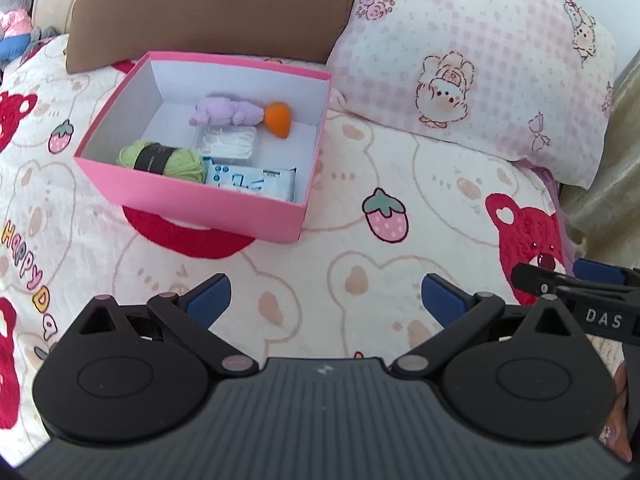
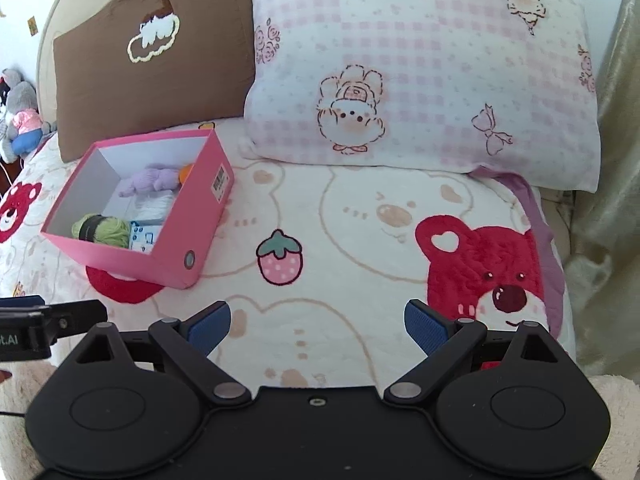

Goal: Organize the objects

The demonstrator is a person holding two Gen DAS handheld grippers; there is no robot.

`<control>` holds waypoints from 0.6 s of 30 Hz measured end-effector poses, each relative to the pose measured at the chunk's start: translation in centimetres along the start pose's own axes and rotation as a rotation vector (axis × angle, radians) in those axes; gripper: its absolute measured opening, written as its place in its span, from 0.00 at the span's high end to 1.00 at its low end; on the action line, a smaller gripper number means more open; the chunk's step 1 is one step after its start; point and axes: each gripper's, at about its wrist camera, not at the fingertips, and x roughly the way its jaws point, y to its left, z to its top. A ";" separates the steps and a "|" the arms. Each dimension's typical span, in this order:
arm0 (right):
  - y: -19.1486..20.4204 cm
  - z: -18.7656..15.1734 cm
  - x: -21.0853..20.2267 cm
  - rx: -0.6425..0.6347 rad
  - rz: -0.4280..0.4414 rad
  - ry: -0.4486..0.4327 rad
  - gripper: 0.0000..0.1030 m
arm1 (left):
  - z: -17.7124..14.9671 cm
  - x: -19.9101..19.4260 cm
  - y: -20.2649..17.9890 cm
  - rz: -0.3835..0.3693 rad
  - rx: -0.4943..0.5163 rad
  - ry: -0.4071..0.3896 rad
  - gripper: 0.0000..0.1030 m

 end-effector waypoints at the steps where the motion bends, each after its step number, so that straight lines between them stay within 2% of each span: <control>1: 0.0 -0.1 -0.1 -0.004 0.000 0.001 0.07 | 0.0 0.0 0.0 0.006 -0.004 0.002 0.00; 7: -0.1 -0.4 -0.6 -0.013 -0.007 0.001 0.07 | -0.1 0.3 0.0 0.084 -0.020 0.026 0.00; 18: 0.7 -1.0 -0.8 -0.046 0.022 0.047 0.07 | -0.6 0.4 -0.8 0.090 0.007 0.058 0.00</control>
